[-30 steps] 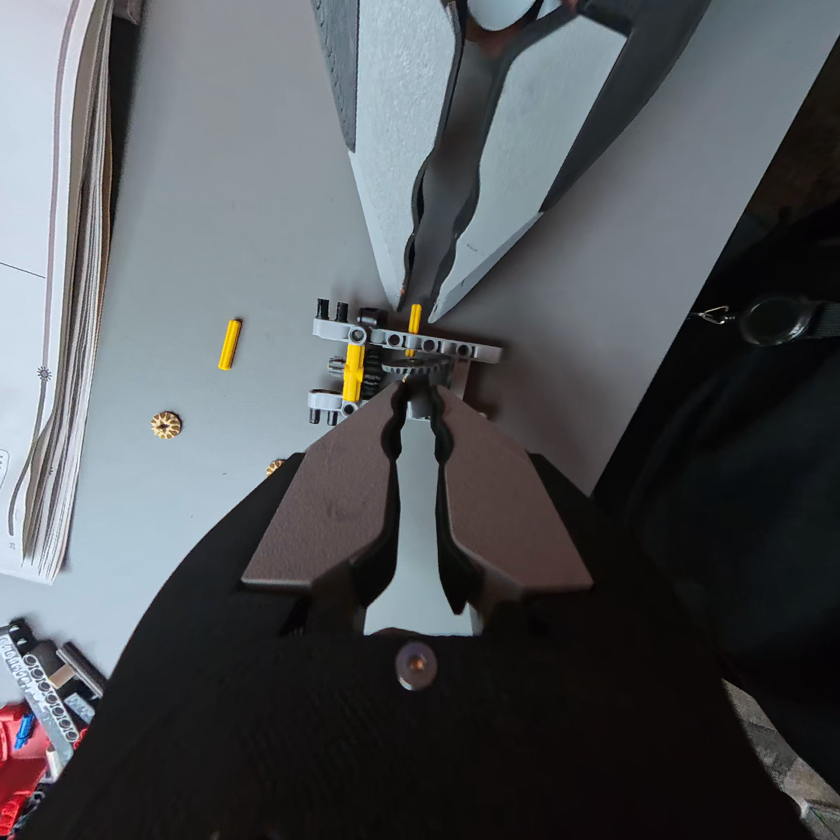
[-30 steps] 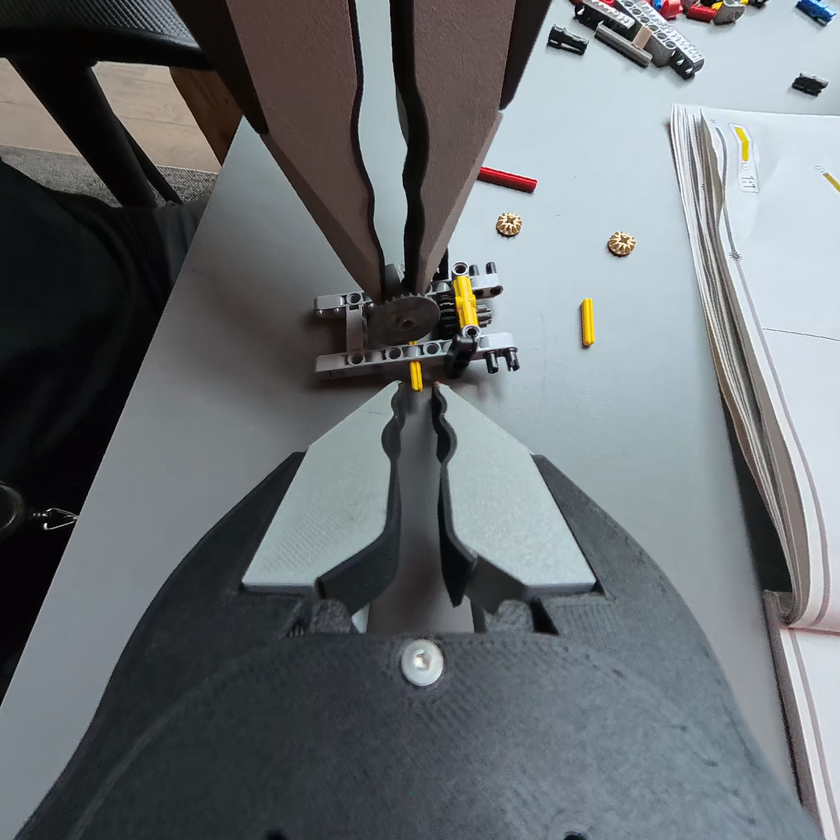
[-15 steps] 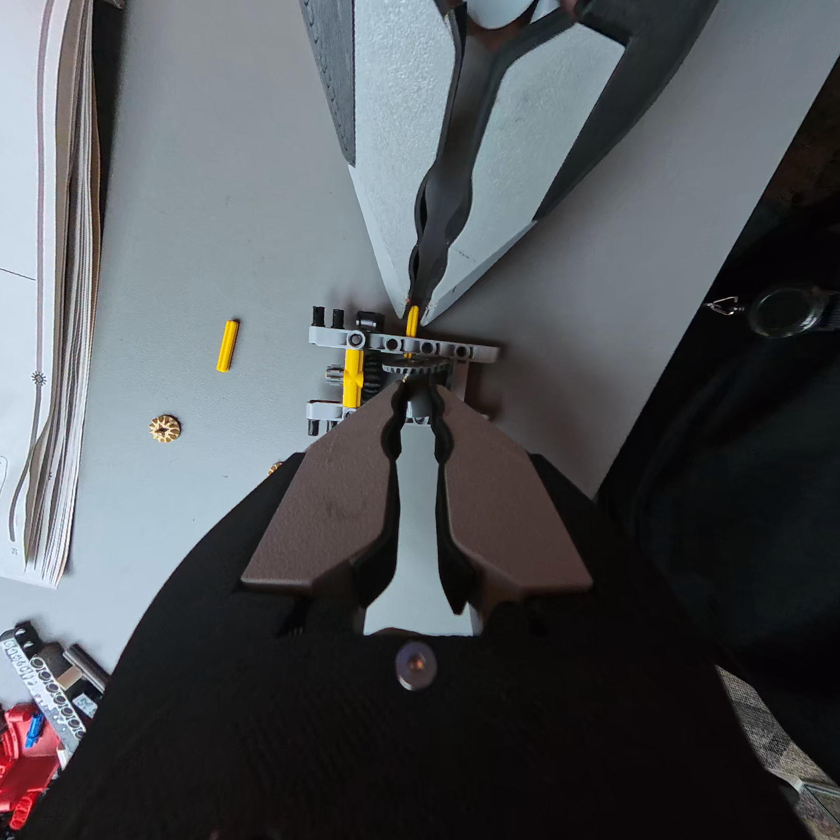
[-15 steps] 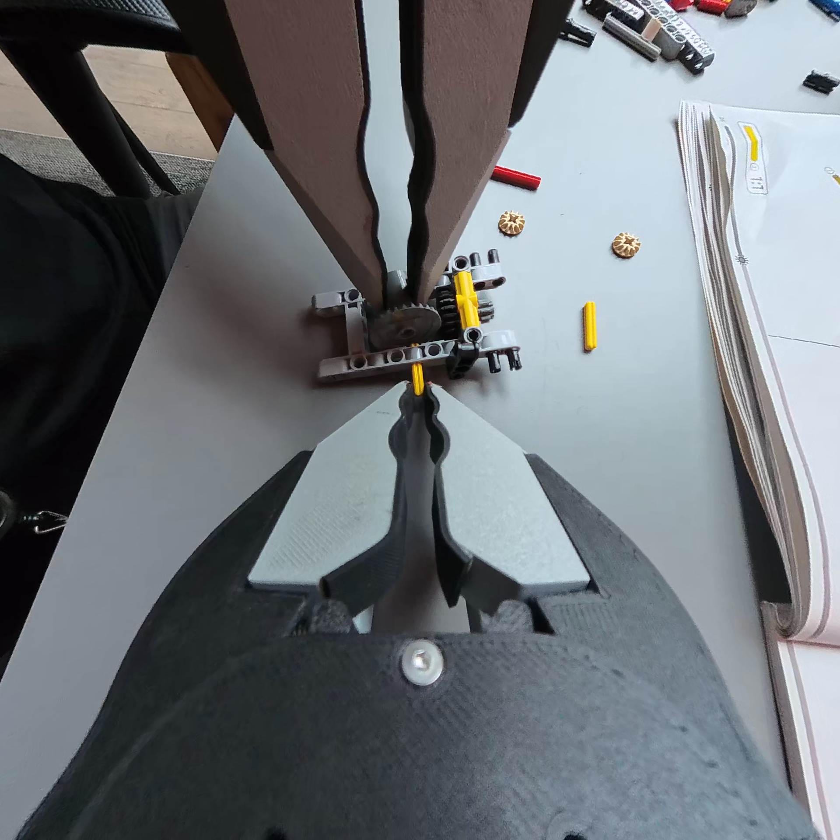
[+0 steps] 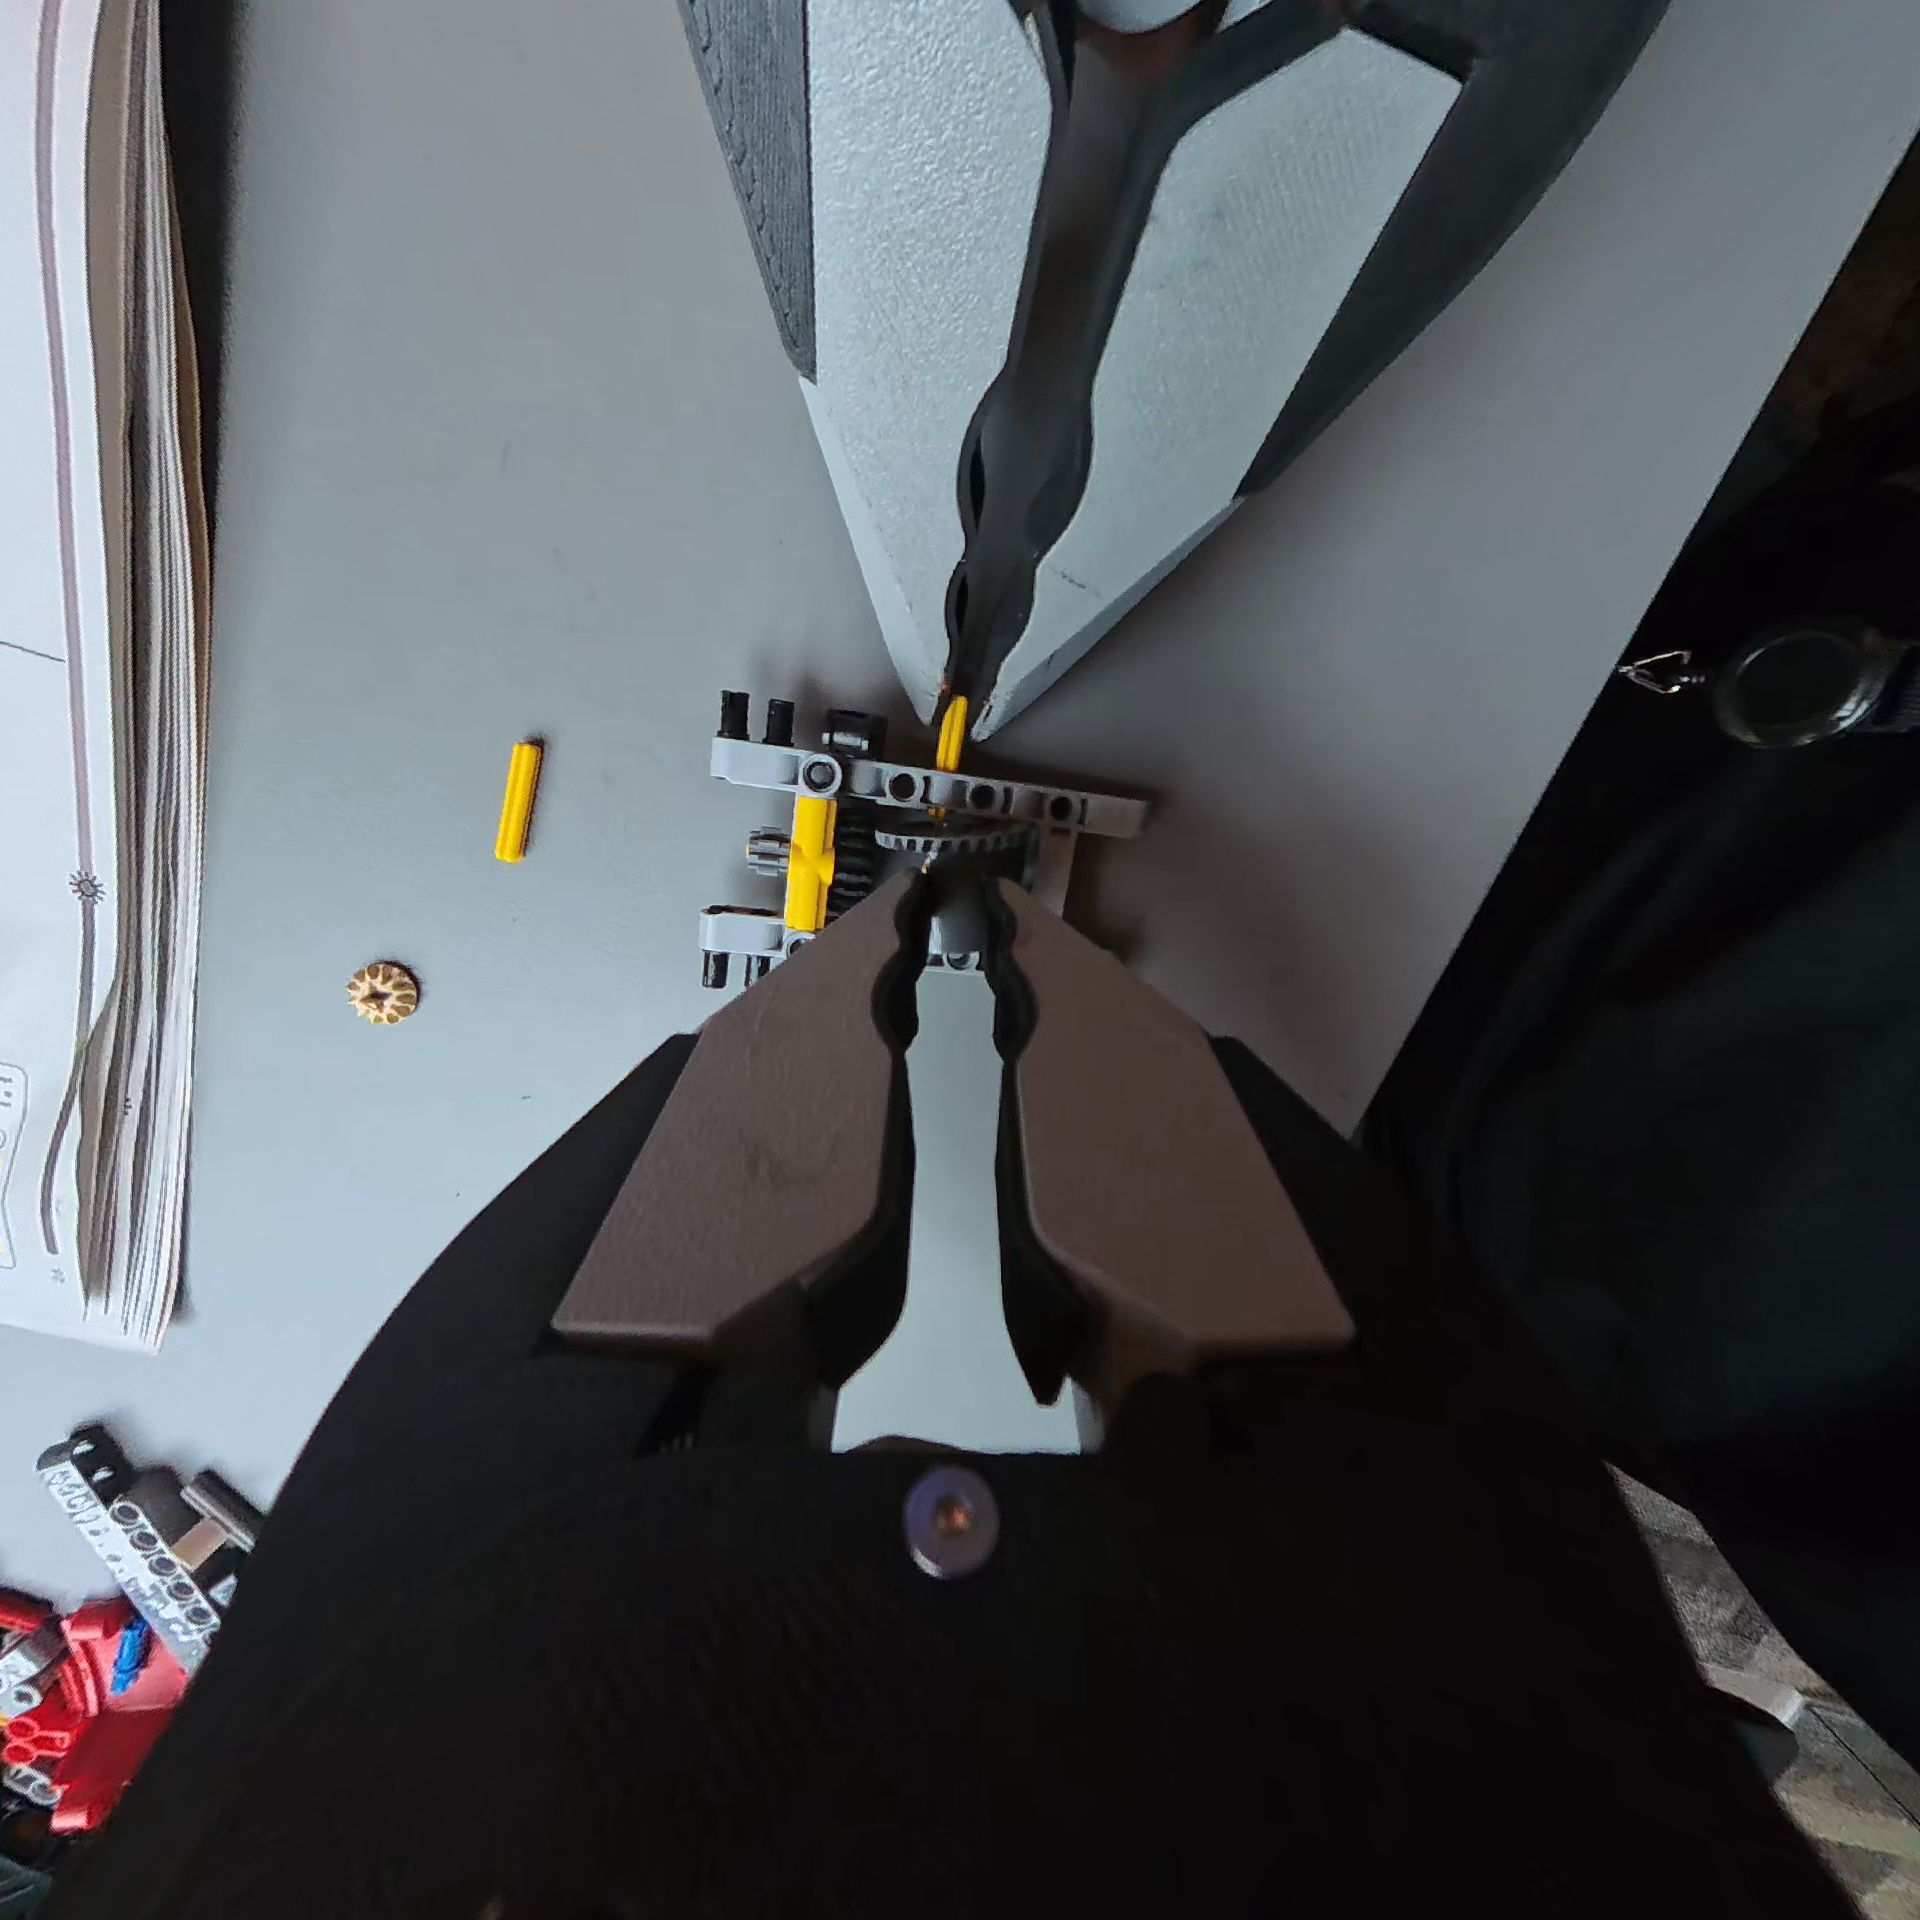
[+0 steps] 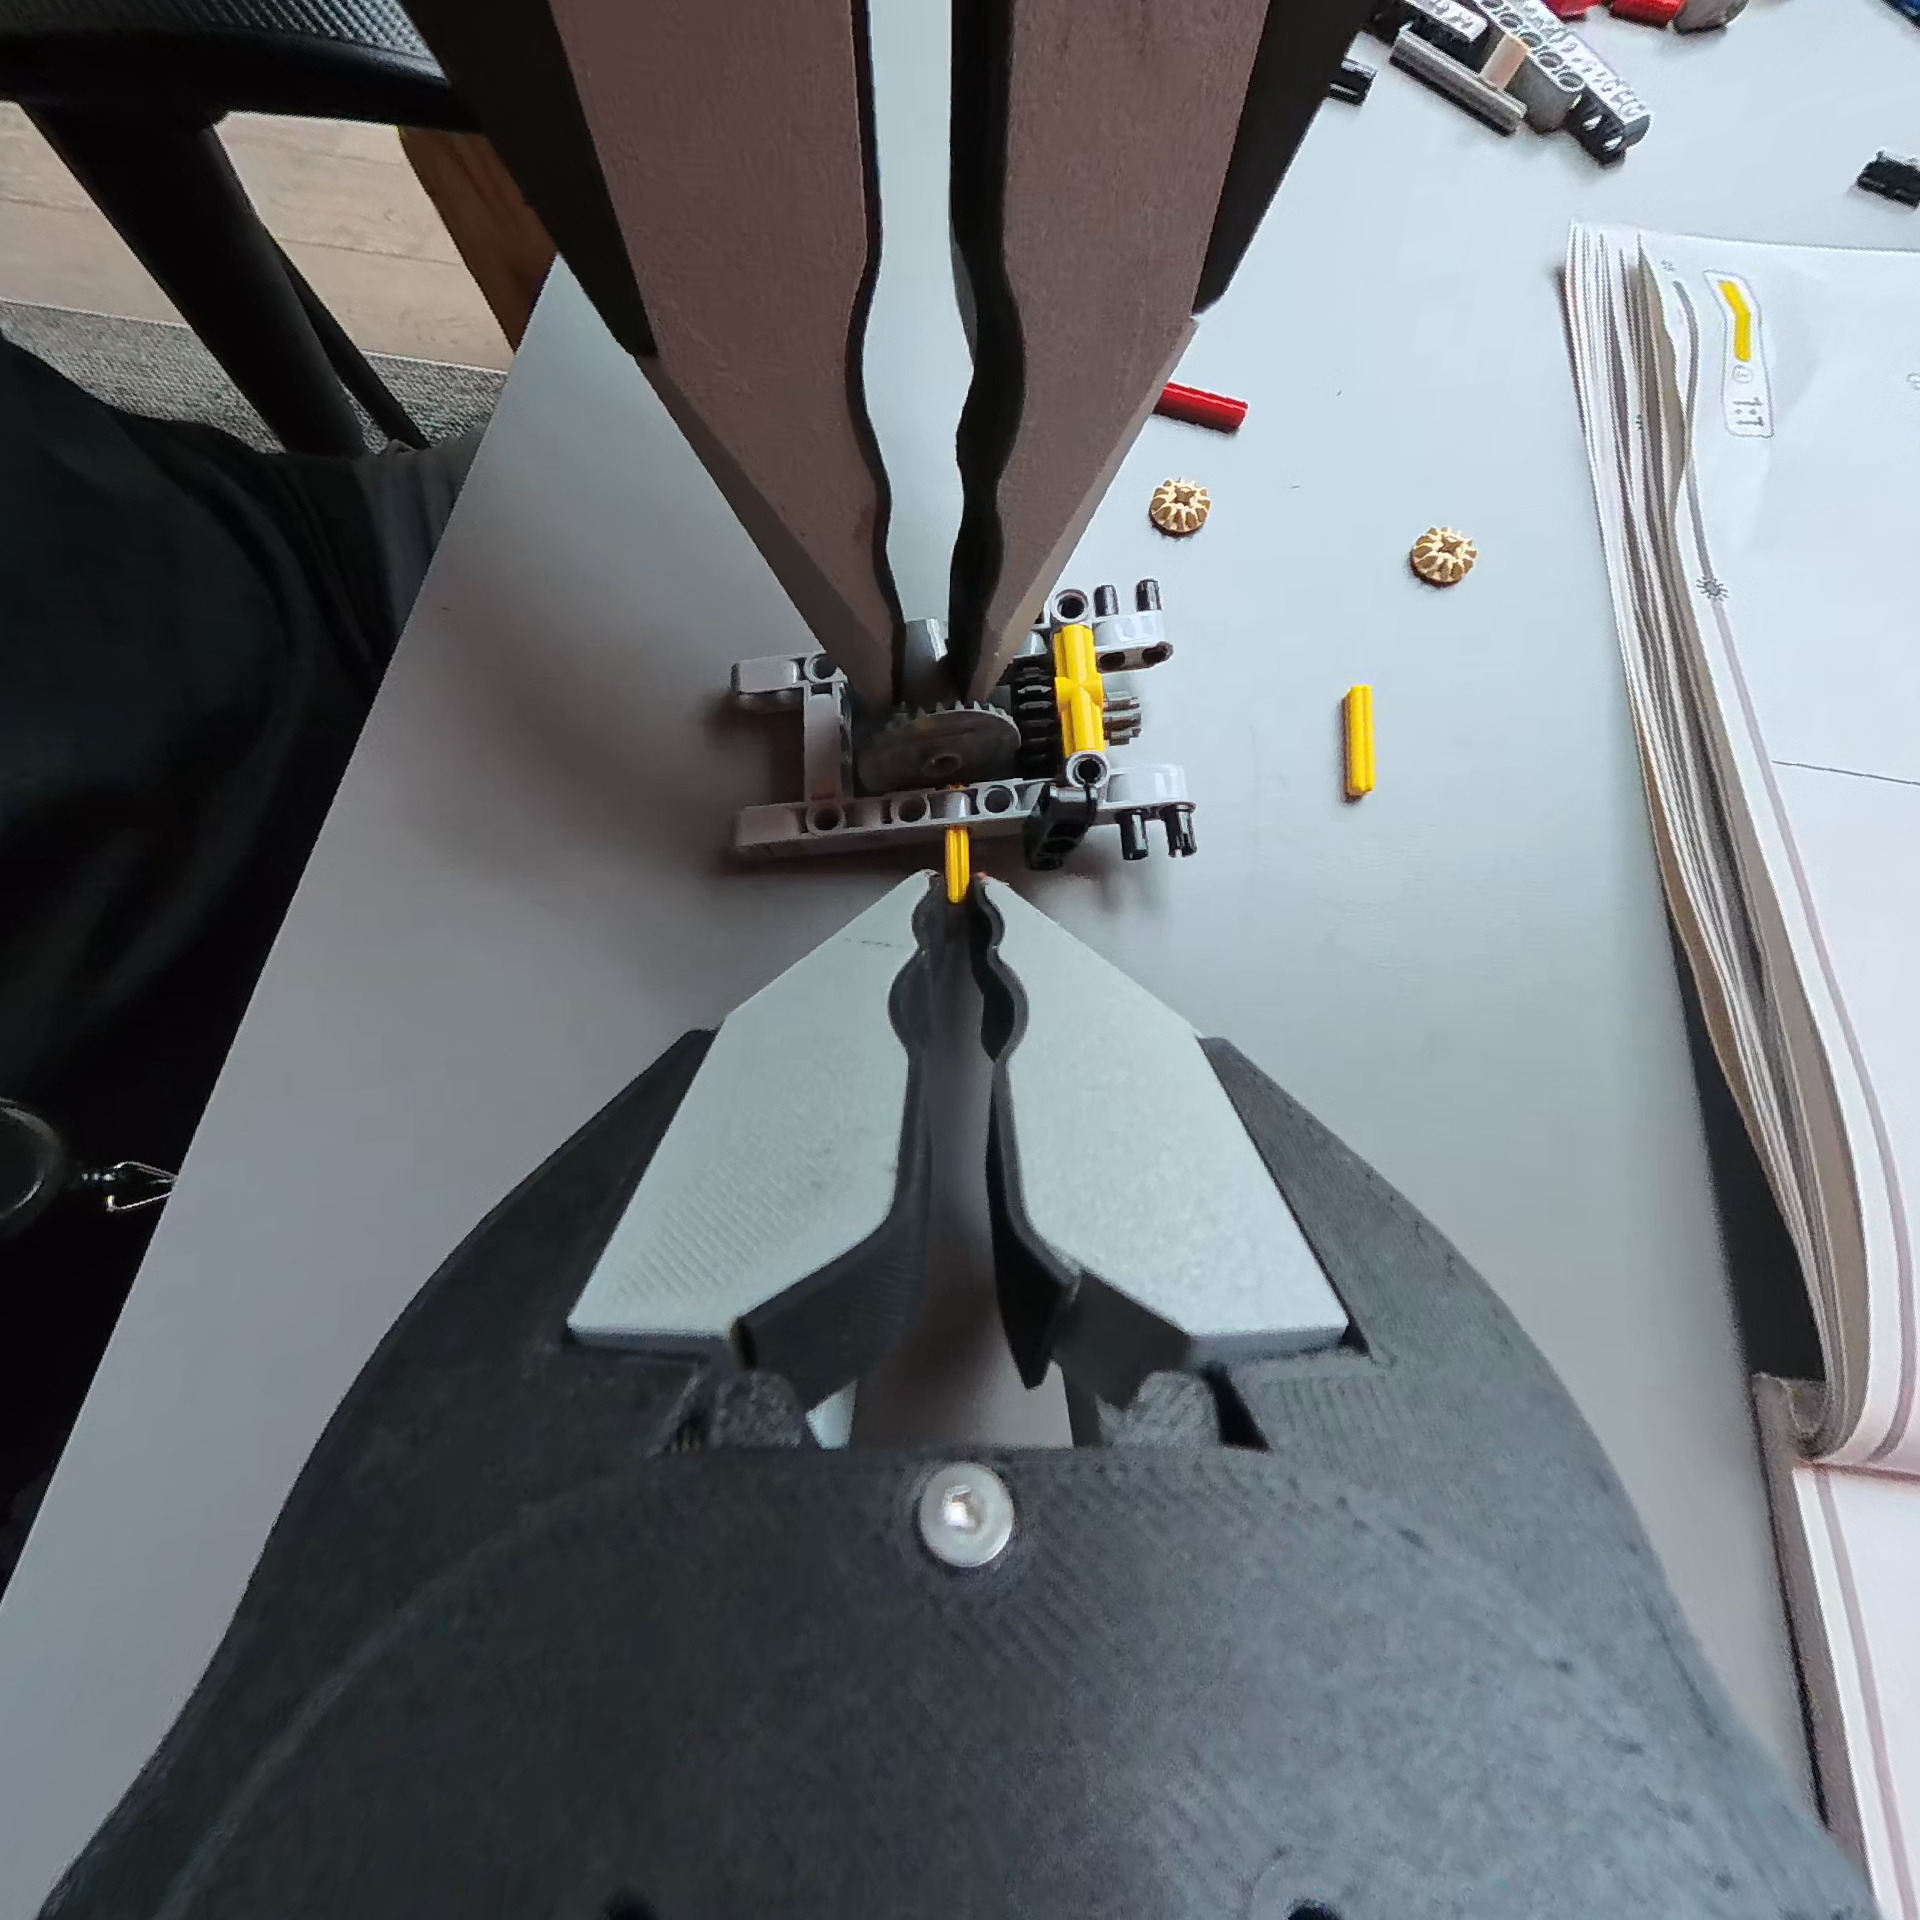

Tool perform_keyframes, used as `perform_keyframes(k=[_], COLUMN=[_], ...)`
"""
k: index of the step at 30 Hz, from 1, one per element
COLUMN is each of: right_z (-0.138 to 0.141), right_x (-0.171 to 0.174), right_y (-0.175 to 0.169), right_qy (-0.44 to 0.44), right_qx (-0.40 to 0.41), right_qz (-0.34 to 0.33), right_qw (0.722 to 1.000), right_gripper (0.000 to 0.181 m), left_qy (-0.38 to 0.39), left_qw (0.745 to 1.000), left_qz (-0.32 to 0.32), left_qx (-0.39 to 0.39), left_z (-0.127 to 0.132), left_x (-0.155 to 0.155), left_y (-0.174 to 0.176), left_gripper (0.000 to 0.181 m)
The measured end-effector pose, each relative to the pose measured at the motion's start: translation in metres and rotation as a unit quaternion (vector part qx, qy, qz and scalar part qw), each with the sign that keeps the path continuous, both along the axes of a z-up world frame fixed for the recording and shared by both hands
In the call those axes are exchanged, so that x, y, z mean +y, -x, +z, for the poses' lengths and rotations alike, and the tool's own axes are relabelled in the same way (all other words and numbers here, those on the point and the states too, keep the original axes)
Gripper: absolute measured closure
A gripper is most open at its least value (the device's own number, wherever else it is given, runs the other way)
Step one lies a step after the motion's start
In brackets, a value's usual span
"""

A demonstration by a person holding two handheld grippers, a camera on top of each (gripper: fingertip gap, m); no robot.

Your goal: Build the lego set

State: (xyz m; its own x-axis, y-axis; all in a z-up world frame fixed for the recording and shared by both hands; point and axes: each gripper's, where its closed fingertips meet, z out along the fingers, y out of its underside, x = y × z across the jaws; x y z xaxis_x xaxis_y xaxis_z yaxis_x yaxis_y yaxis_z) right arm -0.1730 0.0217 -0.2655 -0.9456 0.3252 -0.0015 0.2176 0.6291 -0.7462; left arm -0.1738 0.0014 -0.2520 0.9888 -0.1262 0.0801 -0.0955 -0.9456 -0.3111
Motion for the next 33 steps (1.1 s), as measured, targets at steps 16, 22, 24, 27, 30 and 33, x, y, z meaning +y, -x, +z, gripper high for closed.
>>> perform_keyframes(k=[16,22,24,27,30,33], right_z=[-0.002,-0.002,-0.002,-0.001,0.0,-0.002], right_x=[0.002,0.002,0.002,0.002,0.002,0.003], right_y=[0.002,0.003,0.003,0.004,0.005,0.005], right_qy=[-0.004,-0.006,-0.007,-0.006,-0.004,-0.006], right_qx=[-0.001,0.003,0.005,0.007,0.013,0.008], right_qz=[-0.005,-0.006,-0.006,-0.006,-0.005,-0.008], right_qw=[1.0,1.0,1.0,1.0,1.0,1.0], right_gripper=[0.18,0.18,0.18,0.18,0.18,0.18], left_qy=[0.02,0.021,0.028,0.039,0.042,0.042], left_qw=[0.999,0.998,0.996,0.99,0.983,0.982], left_qz=[-0.025,-0.051,-0.072,-0.108,-0.144,-0.157], left_qx=[0.013,0.033,0.048,0.076,0.103,0.1], left_z=[-0.003,-0.003,-0.003,-0.002,-0.001,-0.002], left_x=[0.001,0.003,0.003,0.003,0.005,0.004], left_y=[0.004,0.006,0.007,0.009,0.011,0.014], left_gripper=[0.174,0.175,0.174,0.174,0.175,0.175])
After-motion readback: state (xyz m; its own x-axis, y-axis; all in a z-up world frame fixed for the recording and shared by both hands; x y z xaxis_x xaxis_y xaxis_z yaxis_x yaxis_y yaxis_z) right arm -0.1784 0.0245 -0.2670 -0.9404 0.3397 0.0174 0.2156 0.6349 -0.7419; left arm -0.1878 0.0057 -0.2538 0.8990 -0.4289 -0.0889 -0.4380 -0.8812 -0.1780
